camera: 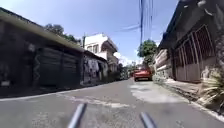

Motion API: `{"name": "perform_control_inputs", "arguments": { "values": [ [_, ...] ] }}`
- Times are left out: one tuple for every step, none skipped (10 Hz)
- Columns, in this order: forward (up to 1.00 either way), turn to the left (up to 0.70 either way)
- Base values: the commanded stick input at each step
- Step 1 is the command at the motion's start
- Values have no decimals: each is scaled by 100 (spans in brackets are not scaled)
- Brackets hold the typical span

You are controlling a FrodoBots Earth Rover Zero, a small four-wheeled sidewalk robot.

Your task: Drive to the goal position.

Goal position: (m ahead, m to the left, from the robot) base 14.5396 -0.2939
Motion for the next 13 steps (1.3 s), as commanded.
{"name": "perform_control_inputs", "arguments": {
  "values": [
    [100,-39],
    [100,-39],
    [100,-38],
    [100,-10],
    [100,0],
    [100,0],
    [100,0],
    [100,0],
    [100,0],
    [100,0],
    [100,0],
    [100,-2],
    [100,-5]
  ]
}}
